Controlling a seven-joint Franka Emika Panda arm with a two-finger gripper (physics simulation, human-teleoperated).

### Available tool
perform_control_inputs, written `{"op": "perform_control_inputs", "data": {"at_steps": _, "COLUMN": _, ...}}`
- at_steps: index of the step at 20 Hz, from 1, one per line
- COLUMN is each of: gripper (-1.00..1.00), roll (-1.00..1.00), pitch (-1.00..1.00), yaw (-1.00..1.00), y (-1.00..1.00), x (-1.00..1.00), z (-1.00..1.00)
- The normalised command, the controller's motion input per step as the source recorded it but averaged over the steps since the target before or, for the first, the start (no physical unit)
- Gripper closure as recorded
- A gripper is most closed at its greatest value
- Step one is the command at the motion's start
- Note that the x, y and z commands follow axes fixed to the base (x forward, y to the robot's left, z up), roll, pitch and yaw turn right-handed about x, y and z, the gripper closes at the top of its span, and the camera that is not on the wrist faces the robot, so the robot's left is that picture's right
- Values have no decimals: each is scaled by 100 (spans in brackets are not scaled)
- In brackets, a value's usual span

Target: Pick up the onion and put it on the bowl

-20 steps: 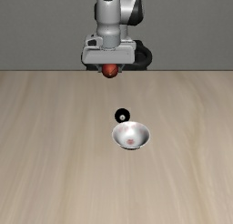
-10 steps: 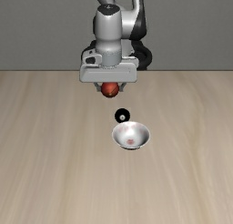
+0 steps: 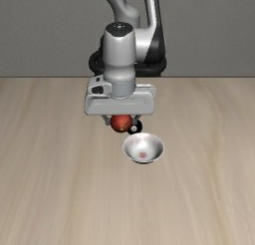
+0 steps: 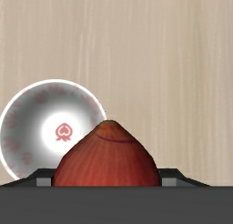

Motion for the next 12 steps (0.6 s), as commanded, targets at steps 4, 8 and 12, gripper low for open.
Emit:
{"op": "perform_control_inputs", "data": {"at_steps": 4, "gripper": 100, "roll": 0, "pitch": 0, "yaw": 0, "y": 100, "x": 0, "z": 0}}
{"op": "perform_control_inputs", "data": {"at_steps": 8, "gripper": 100, "roll": 0, "pitch": 0, "yaw": 0, "y": 50, "x": 0, "z": 0}}
{"op": "perform_control_inputs", "data": {"at_steps": 12, "gripper": 100, "roll": 0, "pitch": 0, "yaw": 0, "y": -25, "x": 0, "z": -75}}
